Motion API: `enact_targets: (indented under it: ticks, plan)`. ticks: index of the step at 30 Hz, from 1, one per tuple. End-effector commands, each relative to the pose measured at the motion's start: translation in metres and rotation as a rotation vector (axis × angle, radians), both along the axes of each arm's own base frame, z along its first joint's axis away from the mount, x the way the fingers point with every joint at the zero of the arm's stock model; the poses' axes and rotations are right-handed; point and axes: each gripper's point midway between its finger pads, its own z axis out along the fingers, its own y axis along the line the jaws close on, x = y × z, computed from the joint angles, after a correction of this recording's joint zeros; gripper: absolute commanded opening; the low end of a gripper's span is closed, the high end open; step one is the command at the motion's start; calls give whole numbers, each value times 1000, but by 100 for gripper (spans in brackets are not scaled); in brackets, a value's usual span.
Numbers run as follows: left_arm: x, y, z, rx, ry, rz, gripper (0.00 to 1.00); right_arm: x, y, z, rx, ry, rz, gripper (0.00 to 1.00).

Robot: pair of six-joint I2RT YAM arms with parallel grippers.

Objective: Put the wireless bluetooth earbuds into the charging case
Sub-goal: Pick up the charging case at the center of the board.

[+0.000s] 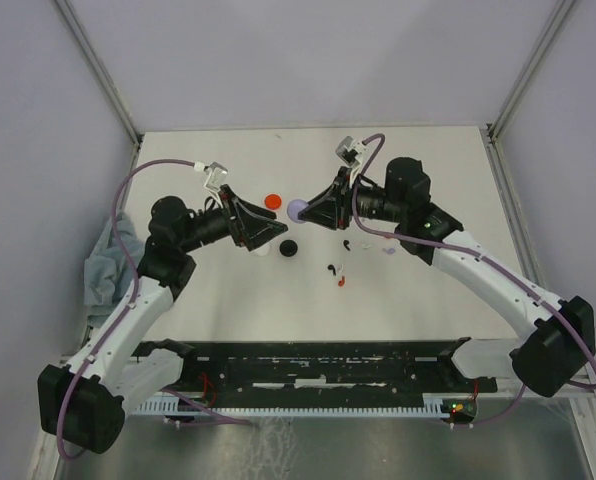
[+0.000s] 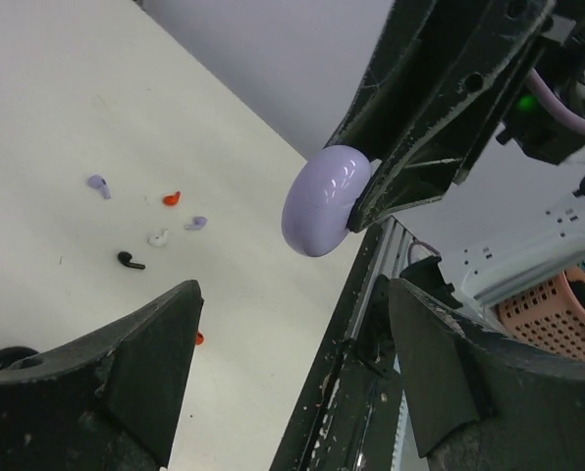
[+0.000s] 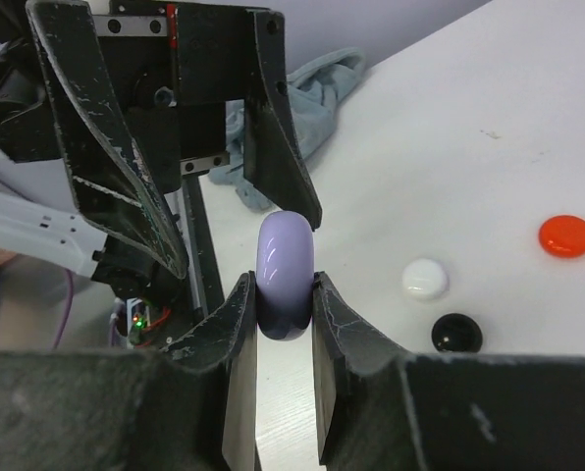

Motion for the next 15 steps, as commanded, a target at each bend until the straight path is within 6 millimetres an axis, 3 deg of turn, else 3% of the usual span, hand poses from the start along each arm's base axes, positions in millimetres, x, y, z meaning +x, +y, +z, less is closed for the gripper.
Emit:
enact_targets:
  ticks: [1,9,15]
  plan:
    - [-20,-7,40,24,-307,-154,82,-26,1,36,35,-50,140,9]
    - [-30,-16,48,-14,-365,-238,61,-39,5,49,56,-64,229,10]
    - [-35,-24,56,-52,-371,-276,55,-40,9,47,55,-64,244,11]
